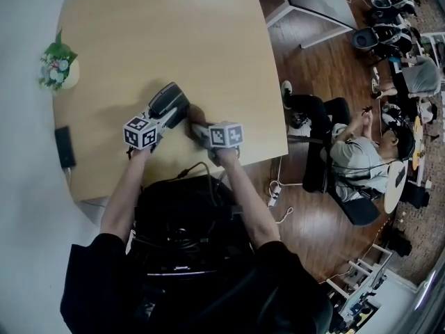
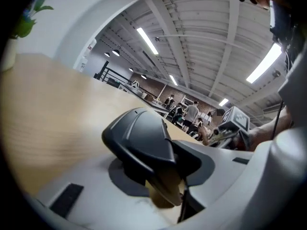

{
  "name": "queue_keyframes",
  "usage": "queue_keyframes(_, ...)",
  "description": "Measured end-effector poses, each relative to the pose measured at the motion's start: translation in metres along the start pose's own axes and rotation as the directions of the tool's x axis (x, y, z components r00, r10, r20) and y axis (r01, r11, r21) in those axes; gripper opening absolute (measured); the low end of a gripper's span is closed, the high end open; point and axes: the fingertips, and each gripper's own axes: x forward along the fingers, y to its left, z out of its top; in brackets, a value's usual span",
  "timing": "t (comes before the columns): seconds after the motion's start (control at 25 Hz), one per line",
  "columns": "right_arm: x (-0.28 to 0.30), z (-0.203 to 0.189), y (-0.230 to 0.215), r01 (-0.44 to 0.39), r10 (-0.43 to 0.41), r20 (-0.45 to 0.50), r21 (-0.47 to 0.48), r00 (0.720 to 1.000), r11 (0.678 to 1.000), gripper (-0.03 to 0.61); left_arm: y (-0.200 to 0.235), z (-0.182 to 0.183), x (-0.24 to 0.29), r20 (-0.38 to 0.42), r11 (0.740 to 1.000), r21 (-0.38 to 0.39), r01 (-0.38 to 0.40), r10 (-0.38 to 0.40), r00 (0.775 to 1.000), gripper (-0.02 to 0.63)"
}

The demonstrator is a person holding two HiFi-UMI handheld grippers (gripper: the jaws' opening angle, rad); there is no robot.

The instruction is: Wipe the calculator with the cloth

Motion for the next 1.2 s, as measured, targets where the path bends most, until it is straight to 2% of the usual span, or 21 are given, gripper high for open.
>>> queue_keyframes(0.04,-0.014,0.004,-0.012,0.060,-0.060,0.018,0.009,0.998,0.998,0.060,-0.001,0.001,0.001,-0.022,1.000,0.022,0.012,-0.012,1.000,0.155)
queue_keyframes(0.12,-0.042,0.024,-0.015,0.149,-0.146,0.062,-0.056,0.987,0.987,0.060,-0.008,0.006,0.000,-0.063,0.995,0.099,0.033,-0.027,0.998,0.139)
queue_keyframes(0.16,-0.053,0.041,0.000,0.154,-0.142,0.095,-0.125,0.985,0.980,0.060,-0.015,0.011,-0.001,-0.086,0.988,0.151,0.045,-0.032,0.996,0.133)
queue_keyframes(0.24,-0.067,0.079,0.061,0.093,-0.046,0.157,-0.309,0.987,0.946,0.060,-0.034,0.022,-0.002,-0.134,0.968,0.241,0.077,-0.045,0.990,0.133)
queue_keyframes(0.28,-0.071,0.094,0.098,0.052,0.018,0.165,-0.412,0.986,0.910,0.060,-0.045,0.029,-0.002,-0.156,0.957,0.274,0.094,-0.052,0.986,0.133)
queue_keyframes(0.36,-0.071,0.109,0.165,0.006,0.096,0.138,-0.601,0.986,0.799,0.061,-0.067,0.042,-0.004,-0.182,0.937,0.329,0.117,-0.059,0.982,0.133)
queue_keyframes(0.44,-0.065,0.112,0.196,0.028,0.072,0.104,-0.732,0.992,0.681,0.061,-0.086,0.059,-0.009,-0.168,0.917,0.382,0.115,-0.053,0.984,0.133)
queue_keyframes(0.48,-0.063,0.112,0.200,0.043,0.051,0.098,-0.768,0.994,0.640,0.061,-0.094,0.066,-0.012,-0.155,0.906,0.410,0.107,-0.046,0.987,0.133)
queue_keyframes(0.52,-0.065,0.112,0.200,0.046,0.048,0.097,-0.779,0.994,0.625,0.063,-0.101,0.071,-0.014,-0.143,0.895,0.436,0.097,-0.038,0.989,0.133)
queue_keyframes(0.56,-0.070,0.112,0.199,0.033,0.066,0.098,-0.767,0.993,0.641,0.063,-0.107,0.075,-0.017,-0.134,0.884,0.458,0.089,-0.030,0.991,0.135)
queue_keyframes(0.64,-0.086,0.115,0.194,-0.010,0.129,0.116,-0.702,0.985,0.712,0.064,-0.116,0.081,-0.023,-0.112,0.872,0.484,0.073,-0.021,0.994,0.134)
queue_keyframes(0.72,-0.104,0.122,0.177,-0.014,0.150,0.159,-0.639,0.976,0.769,0.064,-0.121,0.087,-0.029,-0.079,0.872,0.487,0.051,-0.014,0.997,0.134)
queue_keyframes(0.84,-0.123,0.129,0.122,0.084,0.054,0.228,-0.552,0.972,0.830,0.064,-0.131,0.094,-0.037,-0.035,0.880,0.474,0.030,-0.015,0.999,0.133)
queue_keyframes(0.92,-0.133,0.126,0.077,0.179,-0.064,0.245,-0.485,0.967,0.856,0.063,-0.138,0.096,-0.040,-0.021,0.886,0.463,0.031,-0.024,0.999,0.133)
queue_keyframes(1.0,-0.145,0.121,0.042,0.223,-0.121,0.257,-0.413,0.959,0.883,0.061,-0.145,0.097,-0.040,-0.015,0.892,0.451,0.032,-0.029,0.999,0.133)
queue_keyframes(1.12,-0.168,0.118,0.032,0.216,-0.105,0.312,-0.347,0.944,0.913,0.061,-0.154,0.095,-0.038,-0.015,0.898,0.438,0.030,-0.026,1.000,0.133)
queue_keyframes(1.2,-0.183,0.122,0.058,0.179,-0.042,0.359,-0.358,0.932,0.917,0.061,-0.158,0.092,-0.037,-0.031,0.894,0.447,0.030,-0.018,0.999,0.133)
